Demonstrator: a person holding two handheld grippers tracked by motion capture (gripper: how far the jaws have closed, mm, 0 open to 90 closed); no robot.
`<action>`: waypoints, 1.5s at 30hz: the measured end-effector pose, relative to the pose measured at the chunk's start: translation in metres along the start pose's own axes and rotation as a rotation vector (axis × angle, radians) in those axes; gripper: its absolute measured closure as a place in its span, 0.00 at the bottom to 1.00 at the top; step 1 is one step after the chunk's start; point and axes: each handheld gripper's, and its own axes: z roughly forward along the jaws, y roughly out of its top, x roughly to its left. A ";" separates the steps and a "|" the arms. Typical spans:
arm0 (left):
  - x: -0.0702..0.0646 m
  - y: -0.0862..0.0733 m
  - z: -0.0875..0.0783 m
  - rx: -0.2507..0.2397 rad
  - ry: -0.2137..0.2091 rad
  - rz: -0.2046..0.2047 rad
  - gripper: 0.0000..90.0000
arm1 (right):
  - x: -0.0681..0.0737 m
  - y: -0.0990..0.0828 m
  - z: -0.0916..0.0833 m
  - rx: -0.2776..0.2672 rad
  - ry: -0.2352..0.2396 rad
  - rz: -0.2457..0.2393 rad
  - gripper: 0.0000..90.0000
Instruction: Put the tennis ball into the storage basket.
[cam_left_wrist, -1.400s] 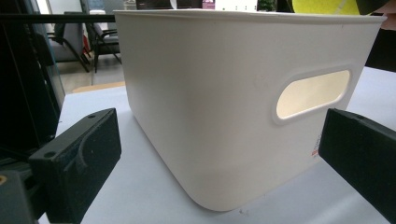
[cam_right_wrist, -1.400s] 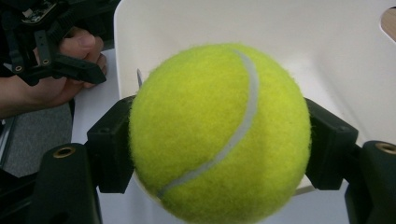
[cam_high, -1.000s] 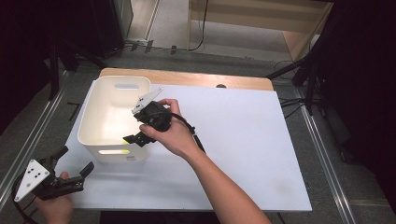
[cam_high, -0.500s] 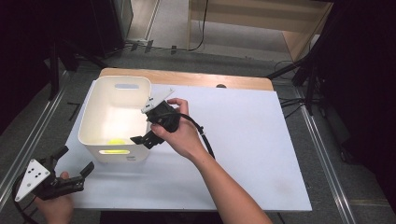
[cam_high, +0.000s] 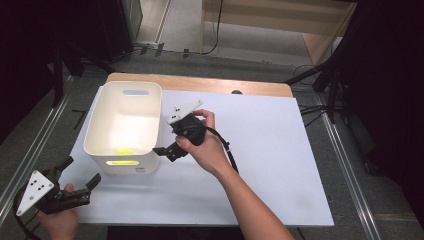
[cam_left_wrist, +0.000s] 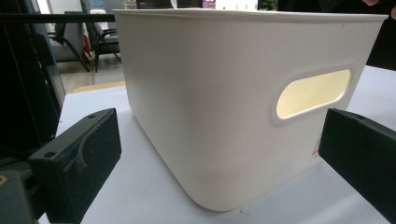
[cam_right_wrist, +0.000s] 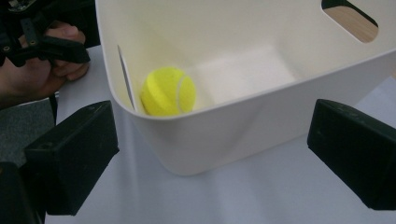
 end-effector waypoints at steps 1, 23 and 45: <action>0.000 0.000 0.000 0.003 0.000 0.001 0.00 | 0.000 -0.002 -0.001 -0.001 -0.004 0.003 0.01; -0.001 0.000 0.000 0.011 0.001 0.004 0.00 | -0.007 -0.057 -0.024 -0.026 -0.050 0.076 0.00; -0.002 0.000 0.001 0.012 0.006 0.012 0.00 | -0.007 -0.113 -0.059 -0.107 -0.135 0.134 0.00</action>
